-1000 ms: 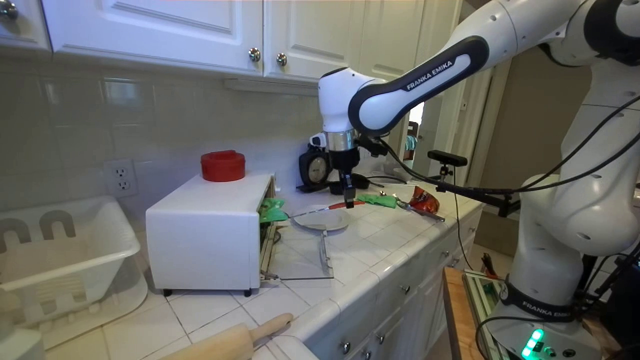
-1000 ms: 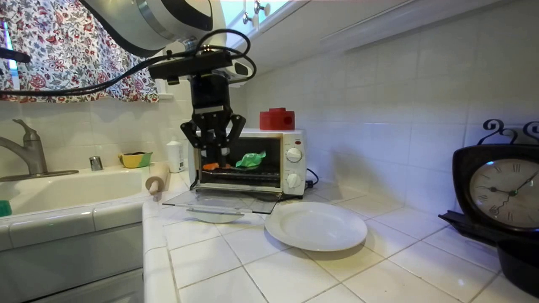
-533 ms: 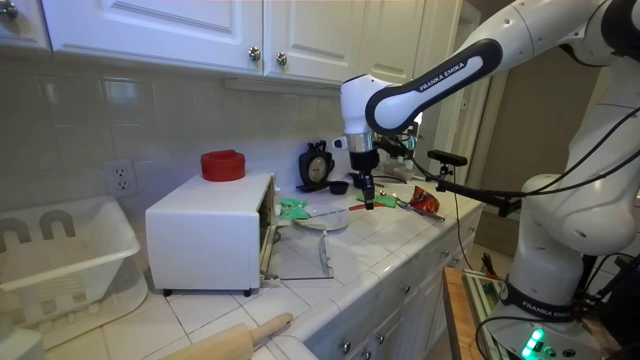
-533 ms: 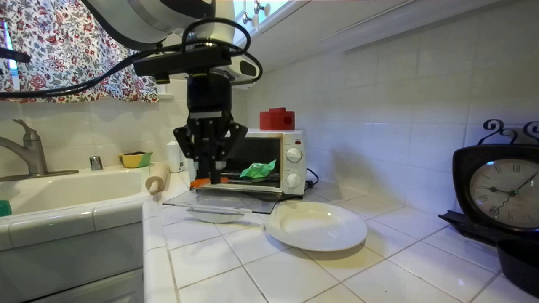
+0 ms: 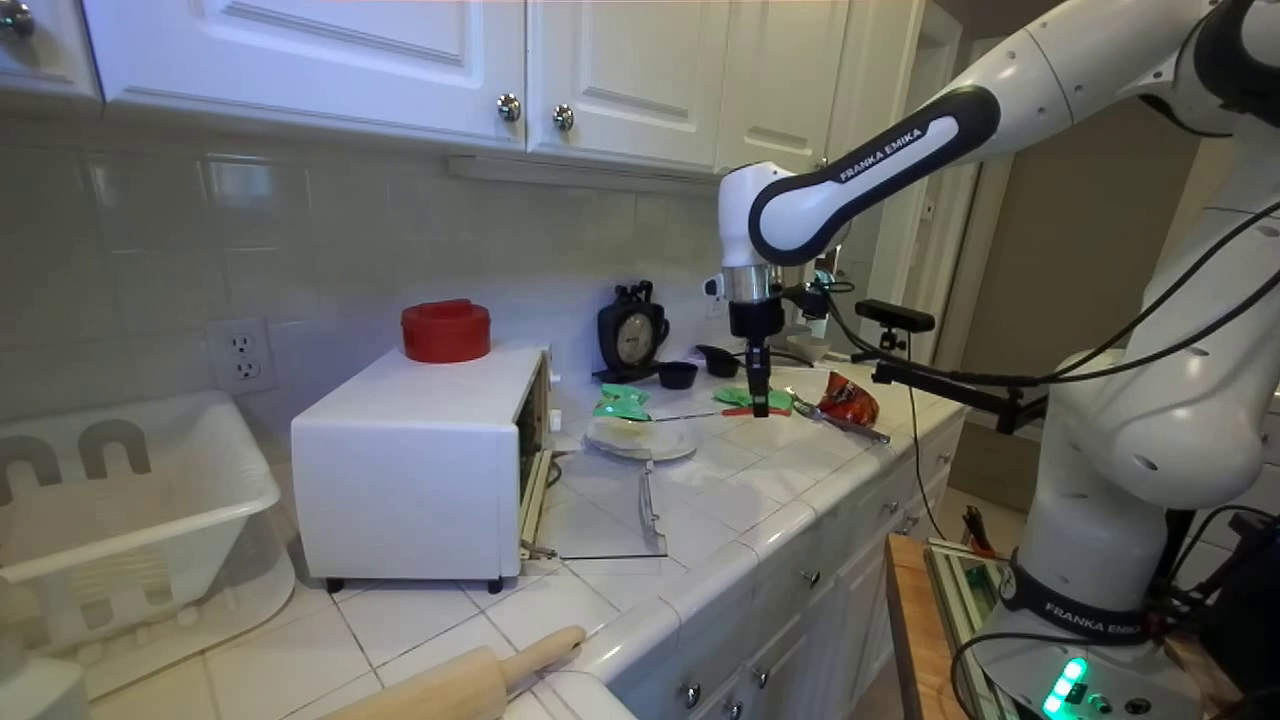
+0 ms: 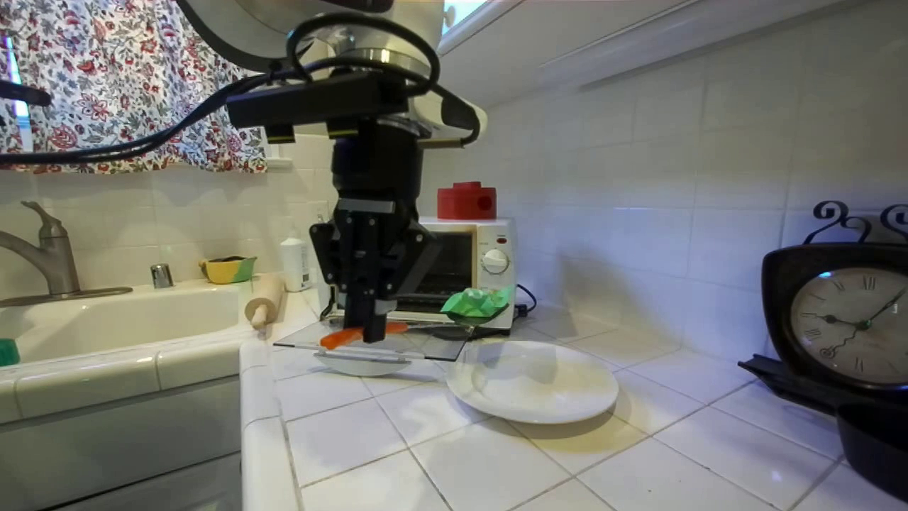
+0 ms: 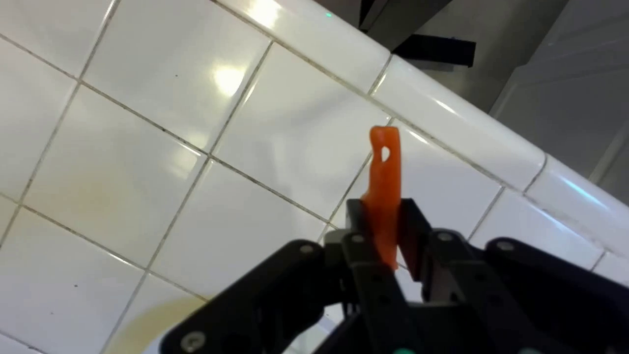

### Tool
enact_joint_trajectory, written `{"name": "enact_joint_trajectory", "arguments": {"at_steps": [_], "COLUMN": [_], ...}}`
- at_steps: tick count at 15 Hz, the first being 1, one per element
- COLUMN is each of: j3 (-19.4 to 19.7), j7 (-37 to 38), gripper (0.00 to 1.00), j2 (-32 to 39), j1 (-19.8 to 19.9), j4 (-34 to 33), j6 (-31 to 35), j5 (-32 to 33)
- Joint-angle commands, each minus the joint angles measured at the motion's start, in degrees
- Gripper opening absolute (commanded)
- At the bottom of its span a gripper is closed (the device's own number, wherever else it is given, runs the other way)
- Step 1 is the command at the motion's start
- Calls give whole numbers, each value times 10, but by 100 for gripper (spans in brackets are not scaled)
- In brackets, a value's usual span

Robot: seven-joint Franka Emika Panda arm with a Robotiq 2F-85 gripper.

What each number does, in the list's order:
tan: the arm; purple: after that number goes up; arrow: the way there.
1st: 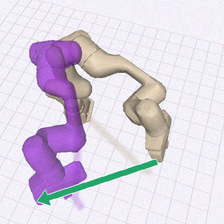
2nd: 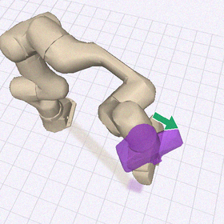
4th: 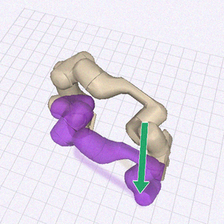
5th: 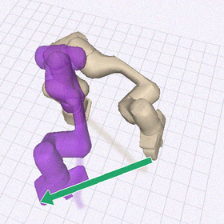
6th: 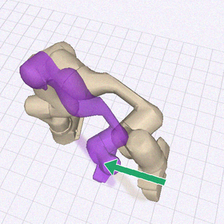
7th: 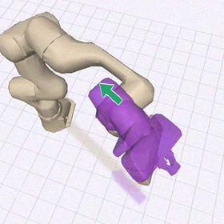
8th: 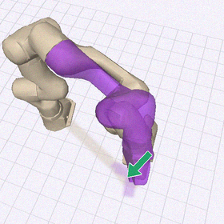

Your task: Pick up the spatula, use it to pick up the green object from the oven, place the green object on the plate and the place the spatula back down

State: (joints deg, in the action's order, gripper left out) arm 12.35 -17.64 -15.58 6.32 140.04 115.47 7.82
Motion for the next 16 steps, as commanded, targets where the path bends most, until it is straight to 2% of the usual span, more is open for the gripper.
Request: {"name": "enact_joint_trajectory", "arguments": {"at_steps": [1,6,12,16], "j3": [19,18,-5,-10], "j7": [8,55,144,177], "gripper": [5,5,5,5], "j2": [-2,37,58,74], "j1": [27,47,51,49], "j4": [-5,-30,-34,-32], "j6": [14,18,1,-10], "j5": [-22,1,64,98]}}
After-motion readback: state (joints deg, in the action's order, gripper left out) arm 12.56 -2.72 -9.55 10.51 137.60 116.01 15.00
